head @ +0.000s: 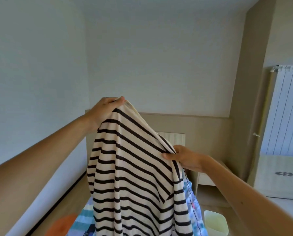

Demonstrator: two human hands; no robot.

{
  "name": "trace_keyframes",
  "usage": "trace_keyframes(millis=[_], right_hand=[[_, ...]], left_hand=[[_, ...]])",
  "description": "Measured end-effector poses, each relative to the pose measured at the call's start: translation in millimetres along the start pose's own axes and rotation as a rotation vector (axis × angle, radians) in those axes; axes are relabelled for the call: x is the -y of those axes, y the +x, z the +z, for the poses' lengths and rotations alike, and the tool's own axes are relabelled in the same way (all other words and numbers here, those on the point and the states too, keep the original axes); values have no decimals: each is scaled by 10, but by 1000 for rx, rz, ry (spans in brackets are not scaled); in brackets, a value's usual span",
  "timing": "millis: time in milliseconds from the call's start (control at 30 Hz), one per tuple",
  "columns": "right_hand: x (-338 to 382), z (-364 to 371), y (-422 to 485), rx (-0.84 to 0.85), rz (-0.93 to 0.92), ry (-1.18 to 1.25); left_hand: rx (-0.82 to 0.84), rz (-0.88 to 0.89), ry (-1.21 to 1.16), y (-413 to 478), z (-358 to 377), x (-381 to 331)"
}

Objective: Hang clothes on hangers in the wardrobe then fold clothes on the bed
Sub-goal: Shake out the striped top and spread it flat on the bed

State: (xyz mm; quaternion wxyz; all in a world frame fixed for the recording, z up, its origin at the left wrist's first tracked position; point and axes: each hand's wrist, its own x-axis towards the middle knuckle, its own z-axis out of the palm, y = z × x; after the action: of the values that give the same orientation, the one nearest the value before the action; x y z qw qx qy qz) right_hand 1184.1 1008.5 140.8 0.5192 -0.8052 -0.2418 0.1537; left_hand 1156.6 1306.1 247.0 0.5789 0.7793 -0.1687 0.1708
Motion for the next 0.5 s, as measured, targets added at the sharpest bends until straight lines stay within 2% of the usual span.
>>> trace_keyframes(millis=[167, 400, 500], right_hand=[[228, -17, 26, -87, -77, 124], [509, -75, 122, -210, -198, 159], [612, -132, 123, -292, -229, 113]], left_hand=[[-15, -70, -18, -29, -146, 212], [93, -86, 151, -145, -284, 325], [71, -86, 251, -173, -309, 321]])
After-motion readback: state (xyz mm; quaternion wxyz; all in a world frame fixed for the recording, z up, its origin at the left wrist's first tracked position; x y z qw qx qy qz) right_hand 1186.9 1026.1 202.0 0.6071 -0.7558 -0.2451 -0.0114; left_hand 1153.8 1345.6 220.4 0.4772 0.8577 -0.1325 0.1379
